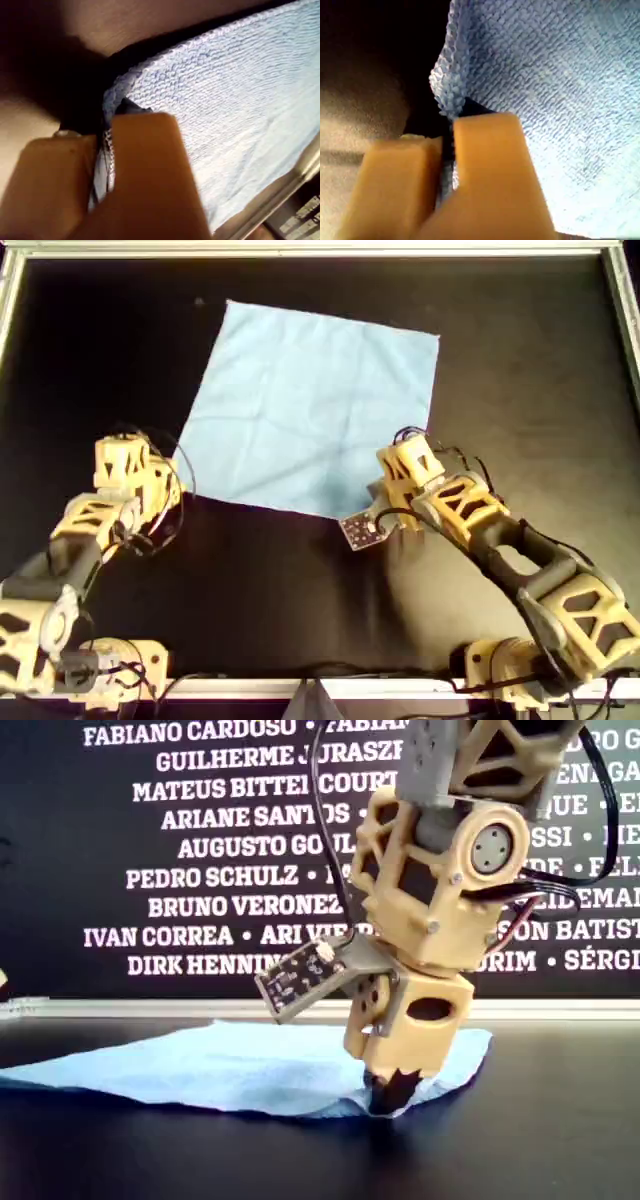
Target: Fold a cloth
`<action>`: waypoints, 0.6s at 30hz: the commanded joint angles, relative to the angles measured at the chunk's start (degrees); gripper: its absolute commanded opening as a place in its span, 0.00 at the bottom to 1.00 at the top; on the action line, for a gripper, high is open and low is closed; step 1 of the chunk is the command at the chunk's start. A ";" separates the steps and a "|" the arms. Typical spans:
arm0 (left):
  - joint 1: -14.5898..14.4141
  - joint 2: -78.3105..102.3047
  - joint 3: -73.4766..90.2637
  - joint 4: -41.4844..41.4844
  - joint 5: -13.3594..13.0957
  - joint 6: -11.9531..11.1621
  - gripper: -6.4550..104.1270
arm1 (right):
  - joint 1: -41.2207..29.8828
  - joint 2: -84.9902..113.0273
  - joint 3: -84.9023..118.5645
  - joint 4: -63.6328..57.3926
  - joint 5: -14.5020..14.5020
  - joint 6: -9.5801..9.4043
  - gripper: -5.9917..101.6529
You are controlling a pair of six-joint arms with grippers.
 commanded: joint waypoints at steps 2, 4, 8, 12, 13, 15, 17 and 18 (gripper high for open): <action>-1.49 9.67 4.22 1.85 0.53 0.26 0.04 | -0.62 6.06 -0.88 -1.67 0.62 -0.70 0.05; -1.49 13.62 7.12 3.08 0.53 0.26 0.04 | -0.70 8.00 -0.26 -1.58 0.70 -0.79 0.05; -1.49 21.45 12.30 5.36 0.53 0.26 0.04 | -1.85 12.92 2.20 -1.58 0.70 -0.79 0.05; -1.49 29.27 15.91 6.15 0.62 0.26 0.04 | -3.43 15.38 5.10 -1.58 0.70 -0.79 0.05; -1.76 31.20 16.44 6.24 0.62 0.26 0.04 | -3.87 15.56 5.80 -1.58 0.70 -0.79 0.05; -3.43 34.01 17.14 6.24 0.62 0.26 0.04 | -4.31 15.64 6.50 -1.58 0.70 -0.79 0.05; -6.15 35.33 17.05 6.24 0.62 0.26 0.04 | -4.57 15.64 6.50 -1.58 0.79 -0.88 0.05; -7.73 34.89 16.35 6.24 0.62 0.26 0.04 | -4.92 15.56 6.33 -1.67 0.79 -0.88 0.05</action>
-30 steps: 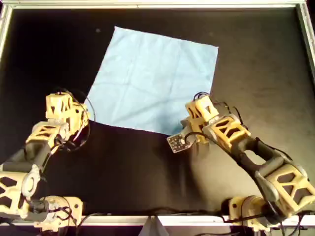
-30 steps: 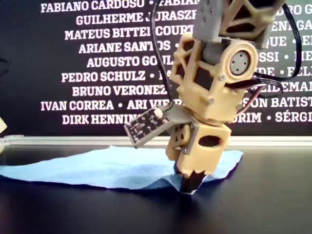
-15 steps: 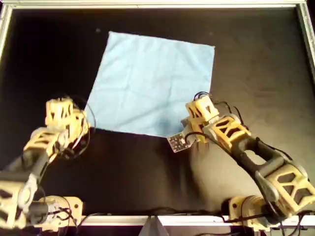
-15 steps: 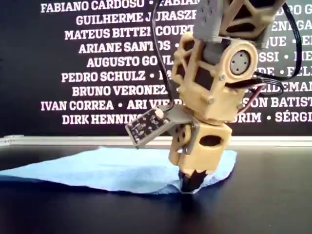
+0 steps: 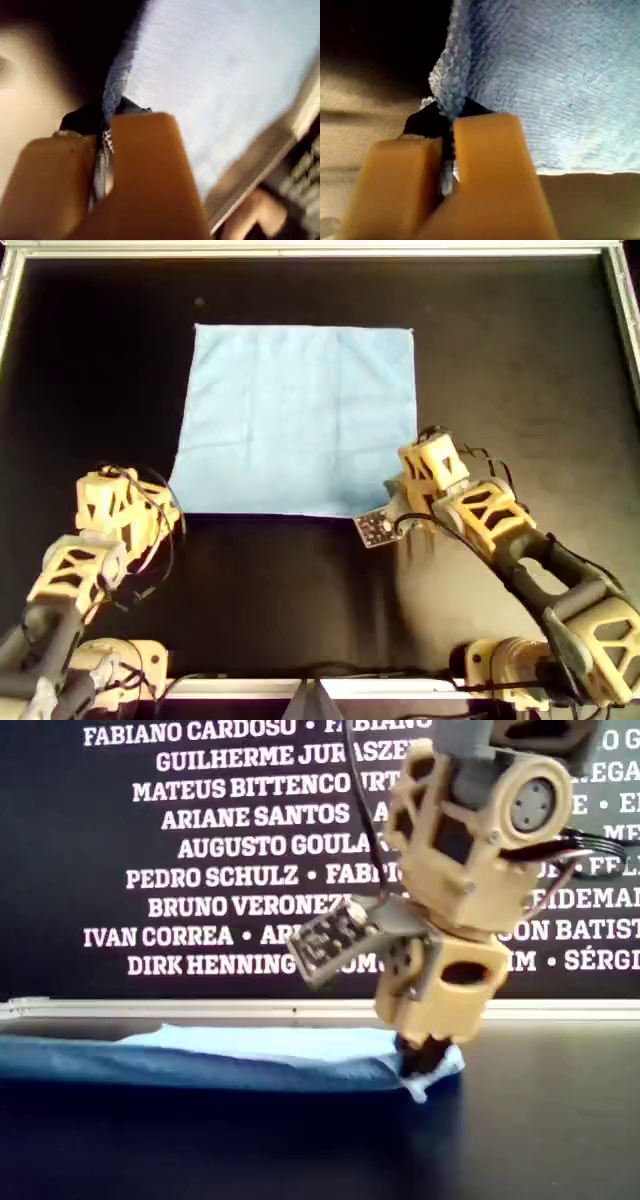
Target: Fold a cloth
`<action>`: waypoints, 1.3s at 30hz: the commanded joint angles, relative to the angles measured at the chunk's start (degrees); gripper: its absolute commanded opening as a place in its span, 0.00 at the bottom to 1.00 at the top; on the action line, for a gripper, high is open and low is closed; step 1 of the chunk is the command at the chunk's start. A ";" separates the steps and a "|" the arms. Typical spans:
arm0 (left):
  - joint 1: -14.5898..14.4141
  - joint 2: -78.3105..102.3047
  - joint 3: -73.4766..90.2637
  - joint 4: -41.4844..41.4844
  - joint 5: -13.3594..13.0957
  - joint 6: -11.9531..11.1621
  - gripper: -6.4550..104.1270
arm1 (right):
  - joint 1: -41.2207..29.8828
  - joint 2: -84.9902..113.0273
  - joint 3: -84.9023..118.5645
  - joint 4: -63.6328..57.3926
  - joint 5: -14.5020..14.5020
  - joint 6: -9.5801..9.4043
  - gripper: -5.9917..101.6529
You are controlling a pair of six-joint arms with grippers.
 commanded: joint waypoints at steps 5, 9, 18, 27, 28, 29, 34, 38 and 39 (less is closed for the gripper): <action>-8.17 2.81 -1.85 -0.09 0.00 0.18 0.04 | -5.10 3.25 -2.64 -2.20 0.09 0.09 0.05; -7.73 2.72 -2.20 -1.14 -0.79 0.18 0.04 | -6.59 3.08 -3.34 -6.33 0.09 0.09 0.05; -7.47 -8.88 -16.26 -1.23 -0.97 0.26 0.04 | -6.68 2.46 -10.02 -11.34 0.09 0.09 0.05; -7.38 -33.57 -41.22 -1.23 -1.05 0.26 0.04 | -10.02 -5.63 -23.03 -11.51 0.00 0.00 0.05; -7.38 -35.33 -43.77 -1.23 -1.05 0.26 0.04 | -10.11 -7.38 -24.87 -11.51 0.00 0.00 0.05; -7.38 -37.00 -45.97 -1.23 -1.05 0.35 0.04 | -10.11 -8.96 -27.07 -11.51 -0.18 0.00 0.05; -4.66 -43.59 -55.20 -1.23 -1.05 0.35 0.04 | -10.11 -17.14 -36.91 -11.51 -0.79 0.00 0.05; -0.35 -47.55 -60.38 -1.23 -1.05 0.35 0.04 | -10.20 -23.03 -43.86 -11.51 -0.26 0.00 0.05; 0.26 -48.34 -61.52 -1.23 -1.05 0.35 0.04 | -10.20 -24.26 -45.88 -11.51 -0.09 0.00 0.05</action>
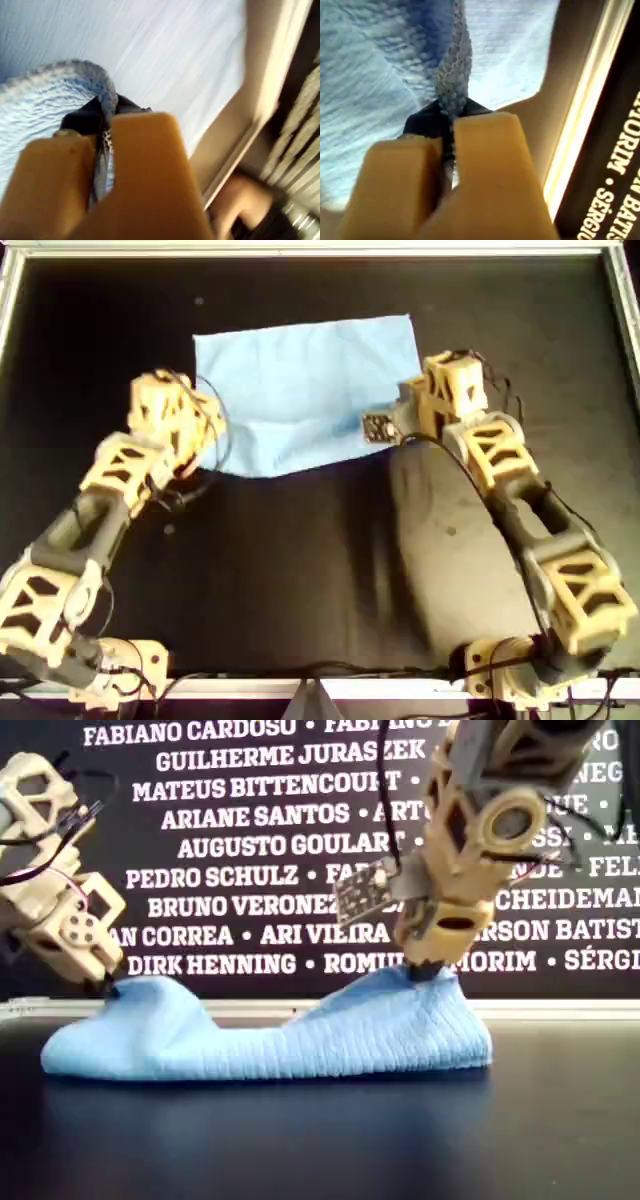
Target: Fold a cloth
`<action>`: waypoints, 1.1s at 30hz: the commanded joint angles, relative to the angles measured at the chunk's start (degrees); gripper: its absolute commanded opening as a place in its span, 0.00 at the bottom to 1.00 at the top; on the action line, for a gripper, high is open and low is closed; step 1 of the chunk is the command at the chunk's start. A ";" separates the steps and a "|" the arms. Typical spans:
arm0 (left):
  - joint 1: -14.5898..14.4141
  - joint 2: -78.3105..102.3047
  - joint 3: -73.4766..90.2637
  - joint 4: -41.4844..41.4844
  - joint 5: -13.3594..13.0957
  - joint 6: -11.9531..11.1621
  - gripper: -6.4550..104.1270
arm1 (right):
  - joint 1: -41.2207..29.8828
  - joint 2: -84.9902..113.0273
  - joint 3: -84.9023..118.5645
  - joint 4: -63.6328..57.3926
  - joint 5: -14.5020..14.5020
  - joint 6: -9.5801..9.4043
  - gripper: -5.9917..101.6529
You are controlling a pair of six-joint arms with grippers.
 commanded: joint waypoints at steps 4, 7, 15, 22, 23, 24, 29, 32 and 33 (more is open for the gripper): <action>4.66 -3.52 -11.34 -1.23 -0.09 0.09 0.04 | -0.70 -5.98 -16.61 -2.72 0.09 0.00 0.05; 5.10 -6.86 -16.17 -1.23 -0.09 0.09 0.04 | -1.23 -10.99 -23.82 -2.72 0.09 0.00 0.05; 5.10 -17.67 -27.95 -1.23 0.44 0.09 0.04 | -3.69 -22.50 -39.46 -2.72 0.09 0.09 0.05; 5.10 -25.66 -38.06 -1.23 0.53 0.09 0.04 | -4.31 -31.29 -51.42 -2.72 -0.88 0.09 0.05; 5.10 -26.46 -39.02 -1.23 0.79 0.09 0.04 | -4.31 -32.34 -53.00 -2.72 -0.88 0.09 0.05; 5.10 -27.07 -39.81 -1.23 0.97 0.09 0.05 | -4.31 -33.40 -54.58 -2.72 -0.88 0.09 0.05; 4.92 -28.74 -42.01 -1.23 0.97 0.62 0.05 | -4.75 -37.88 -61.00 -2.72 -0.79 0.09 0.05; 5.01 -29.53 -43.42 -1.23 0.97 0.62 0.05 | -4.83 -39.81 -63.63 -2.72 0.00 0.09 0.06; 5.01 -29.88 -43.95 -1.23 0.97 0.62 0.05 | -4.83 -40.25 -64.34 -2.72 0.00 0.09 0.06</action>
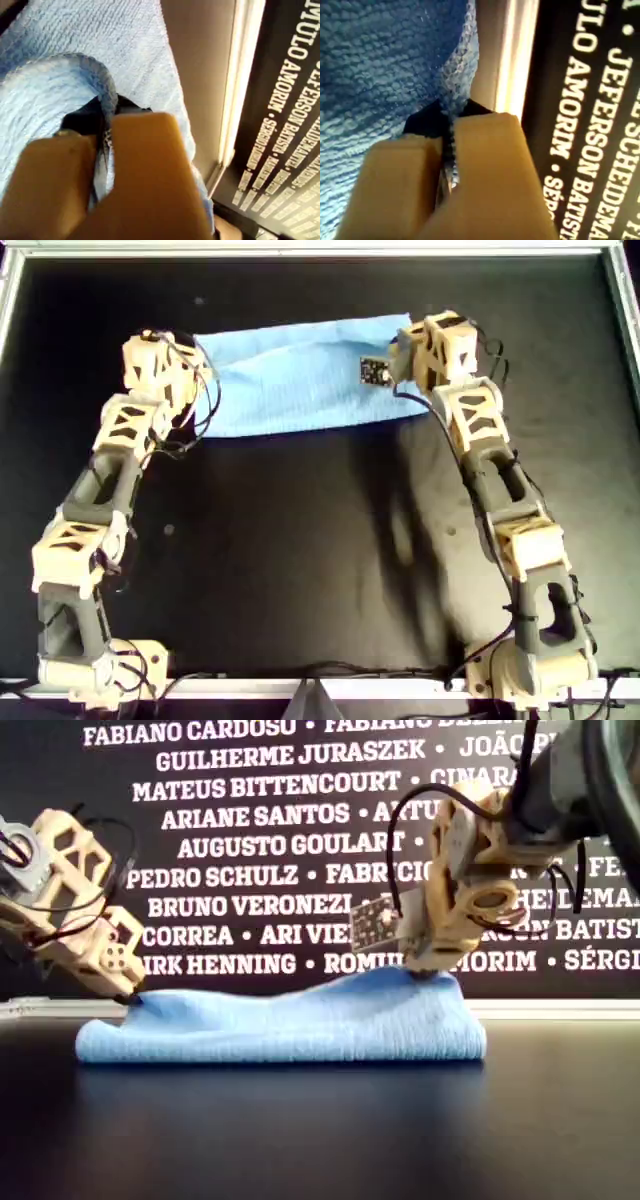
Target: Fold a cloth
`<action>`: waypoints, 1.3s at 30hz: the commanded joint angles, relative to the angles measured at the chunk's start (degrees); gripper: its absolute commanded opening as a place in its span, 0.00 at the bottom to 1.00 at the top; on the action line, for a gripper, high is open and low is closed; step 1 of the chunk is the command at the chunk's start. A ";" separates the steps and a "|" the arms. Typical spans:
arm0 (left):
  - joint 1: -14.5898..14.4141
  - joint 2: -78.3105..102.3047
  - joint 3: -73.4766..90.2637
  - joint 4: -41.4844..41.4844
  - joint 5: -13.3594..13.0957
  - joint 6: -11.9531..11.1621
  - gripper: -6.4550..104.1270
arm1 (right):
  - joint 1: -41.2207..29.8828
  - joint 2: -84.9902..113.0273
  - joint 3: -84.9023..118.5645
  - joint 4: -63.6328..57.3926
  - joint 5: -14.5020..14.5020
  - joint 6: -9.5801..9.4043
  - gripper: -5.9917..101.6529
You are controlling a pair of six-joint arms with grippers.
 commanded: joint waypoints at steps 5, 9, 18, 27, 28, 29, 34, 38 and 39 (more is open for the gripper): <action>1.05 -1.05 -8.79 -1.32 0.44 0.44 0.05 | -0.53 -0.09 -7.91 -2.64 0.18 0.18 0.07; 1.23 -3.78 -12.30 -1.32 0.44 0.44 0.06 | -0.53 -0.26 -7.91 -2.64 0.26 0.18 0.17; 1.23 -5.89 -14.06 -1.32 -0.62 0.53 0.48 | -0.88 -0.26 -8.00 -2.64 0.35 0.18 0.47; 1.32 -4.04 -13.10 -0.09 -0.70 -0.09 0.67 | -0.97 2.81 -8.09 -1.93 0.26 0.26 0.49; 1.32 -2.72 -12.92 0.18 -0.70 -0.26 0.67 | -0.97 4.31 -7.82 -1.23 0.26 0.26 0.49; 1.32 -0.70 -12.48 0.70 -0.79 -0.35 0.67 | -1.05 6.33 -6.59 -0.88 0.26 0.26 0.49; 1.32 21.45 -1.41 13.36 -0.79 -0.53 0.67 | -1.05 19.86 -7.65 12.74 0.35 0.26 0.49; 1.32 46.32 11.87 24.96 -0.79 -1.23 0.67 | -0.88 37.88 -6.50 34.10 0.35 1.23 0.49; 1.32 53.09 15.21 27.51 -0.79 -2.29 0.67 | -0.88 41.75 -6.86 39.99 0.35 1.23 0.49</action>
